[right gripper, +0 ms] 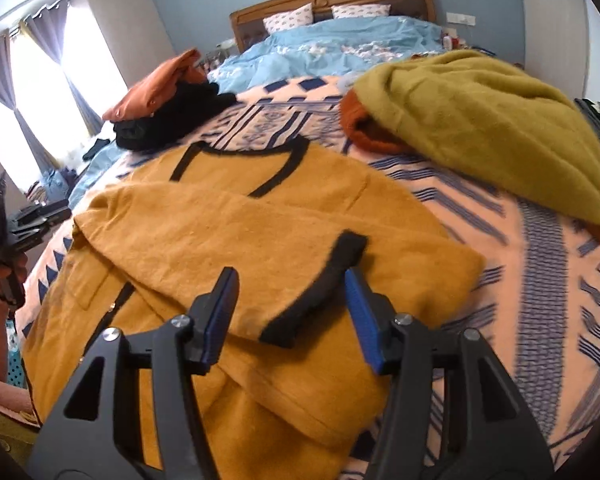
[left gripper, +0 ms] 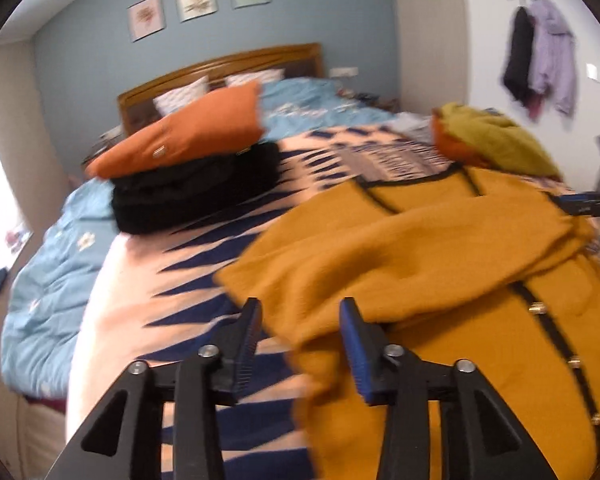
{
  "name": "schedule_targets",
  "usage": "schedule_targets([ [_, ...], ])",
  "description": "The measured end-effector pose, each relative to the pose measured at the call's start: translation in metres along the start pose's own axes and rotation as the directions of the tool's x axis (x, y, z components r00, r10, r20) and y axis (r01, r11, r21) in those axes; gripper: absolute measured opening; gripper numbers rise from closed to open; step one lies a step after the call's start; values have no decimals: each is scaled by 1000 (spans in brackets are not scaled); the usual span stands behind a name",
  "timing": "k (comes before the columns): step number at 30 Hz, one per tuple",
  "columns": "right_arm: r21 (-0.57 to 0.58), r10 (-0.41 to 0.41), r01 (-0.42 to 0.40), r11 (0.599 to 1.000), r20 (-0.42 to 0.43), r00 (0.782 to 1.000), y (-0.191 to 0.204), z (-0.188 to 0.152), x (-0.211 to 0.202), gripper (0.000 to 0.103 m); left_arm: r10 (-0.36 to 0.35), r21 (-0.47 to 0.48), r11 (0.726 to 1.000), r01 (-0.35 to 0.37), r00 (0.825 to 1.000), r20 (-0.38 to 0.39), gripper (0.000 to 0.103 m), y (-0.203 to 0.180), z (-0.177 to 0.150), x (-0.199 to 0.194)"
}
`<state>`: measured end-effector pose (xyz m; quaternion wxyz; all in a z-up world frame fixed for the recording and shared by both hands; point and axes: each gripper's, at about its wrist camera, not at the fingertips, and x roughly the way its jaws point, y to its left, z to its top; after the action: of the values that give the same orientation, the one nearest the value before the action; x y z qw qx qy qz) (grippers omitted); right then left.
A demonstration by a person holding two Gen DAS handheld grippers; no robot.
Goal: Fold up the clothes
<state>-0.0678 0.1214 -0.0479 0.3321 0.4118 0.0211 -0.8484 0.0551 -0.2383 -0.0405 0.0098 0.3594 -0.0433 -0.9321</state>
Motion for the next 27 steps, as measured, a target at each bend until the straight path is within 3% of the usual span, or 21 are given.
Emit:
schedule_targets([
  [1, 0, 0, 0, 1000, -10, 1000, 1, 0, 3, 57, -22, 14, 1000, 22, 1000, 11, 48, -9, 2, -3],
  [6, 4, 2, -2, 1000, -55, 998, 4, -2, 15, 57, -151, 126, 981, 146, 988, 35, 78, -71, 1, -20],
  [9, 65, 72, -71, 995, -1, 997, -10, -4, -10, 60, -235, 198, 954, 224, 972, 32, 81, -111, 2, -28],
  [11, 102, 85, -87, 991, 22, 996, -20, -8, -25, 76, -296, 235, 930, 284, 955, 17, 81, -138, 2, -31],
  [12, 123, 84, -87, 989, 31, 996, -25, -10, -32, 79, -326, 254, 915, 313, 945, 7, 81, -153, 1, -33],
  [18, 268, 88, -99, 958, 51, 995, -61, -31, -61, 84, -498, 290, 819, 495, 864, -71, 83, -228, -3, -36],
  [22, 349, 120, -135, 927, 63, 991, -79, -46, -68, 88, -541, 346, 762, 547, 832, -124, 88, -280, -10, -38],
  [24, 373, 132, -146, 916, 64, 989, -84, -51, -68, 92, -544, 357, 746, 562, 824, -160, 89, -303, -14, -35],
  [27, 386, 153, -165, 908, 62, 986, -85, -55, -66, 92, -522, 382, 742, 551, 832, -186, 89, -328, -20, -32],
])
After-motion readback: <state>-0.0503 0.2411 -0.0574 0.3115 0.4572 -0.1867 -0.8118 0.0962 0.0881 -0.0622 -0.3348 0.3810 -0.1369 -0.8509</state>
